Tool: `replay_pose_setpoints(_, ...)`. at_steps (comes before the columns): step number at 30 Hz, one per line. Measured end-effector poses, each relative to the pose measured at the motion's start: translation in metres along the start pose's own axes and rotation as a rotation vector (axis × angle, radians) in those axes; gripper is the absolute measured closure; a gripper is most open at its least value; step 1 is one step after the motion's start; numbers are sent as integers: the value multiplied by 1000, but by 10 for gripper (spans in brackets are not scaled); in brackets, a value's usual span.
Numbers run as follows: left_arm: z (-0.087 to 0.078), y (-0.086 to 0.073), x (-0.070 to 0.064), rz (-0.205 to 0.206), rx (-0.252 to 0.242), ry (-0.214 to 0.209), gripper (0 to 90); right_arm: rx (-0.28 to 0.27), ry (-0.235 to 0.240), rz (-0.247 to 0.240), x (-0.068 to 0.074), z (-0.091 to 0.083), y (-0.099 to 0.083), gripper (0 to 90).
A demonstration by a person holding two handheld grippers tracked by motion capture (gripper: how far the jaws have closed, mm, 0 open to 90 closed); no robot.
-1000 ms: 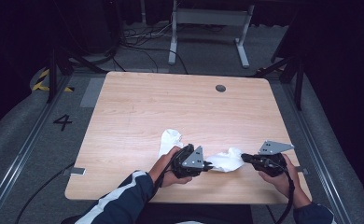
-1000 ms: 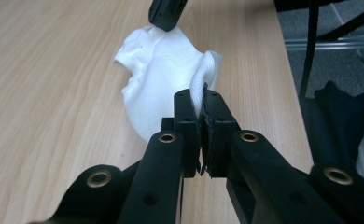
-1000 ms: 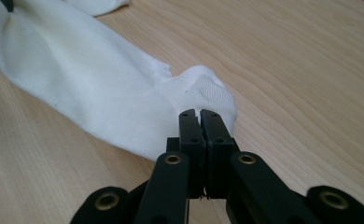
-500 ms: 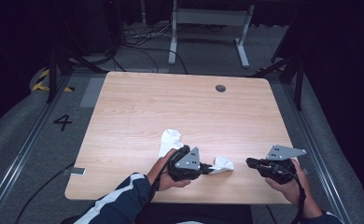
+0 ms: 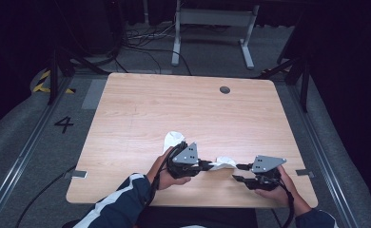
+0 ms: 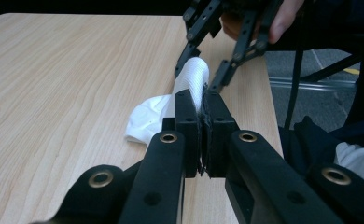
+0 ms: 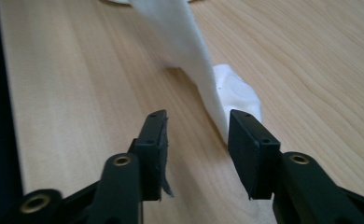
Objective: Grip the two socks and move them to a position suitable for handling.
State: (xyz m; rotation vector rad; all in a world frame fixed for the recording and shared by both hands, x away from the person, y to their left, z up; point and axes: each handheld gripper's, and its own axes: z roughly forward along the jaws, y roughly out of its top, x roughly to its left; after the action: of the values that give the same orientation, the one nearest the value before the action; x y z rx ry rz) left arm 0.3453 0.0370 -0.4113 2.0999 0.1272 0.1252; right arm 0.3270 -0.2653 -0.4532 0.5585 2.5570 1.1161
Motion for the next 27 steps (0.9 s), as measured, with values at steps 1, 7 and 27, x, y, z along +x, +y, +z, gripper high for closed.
replay_pose_setpoints(1,0,0,0,-8,-2,-2,869,-6,-21,0,-3,6,0,656)
replay_pose_setpoints(7,-2,0,1,-5,0,5,869,-11,-38,-45,-4,7,3,884)
replay_pose_setpoints(27,5,-8,-15,-16,34,-16,861,-55,-78,27,0,-68,28,900)
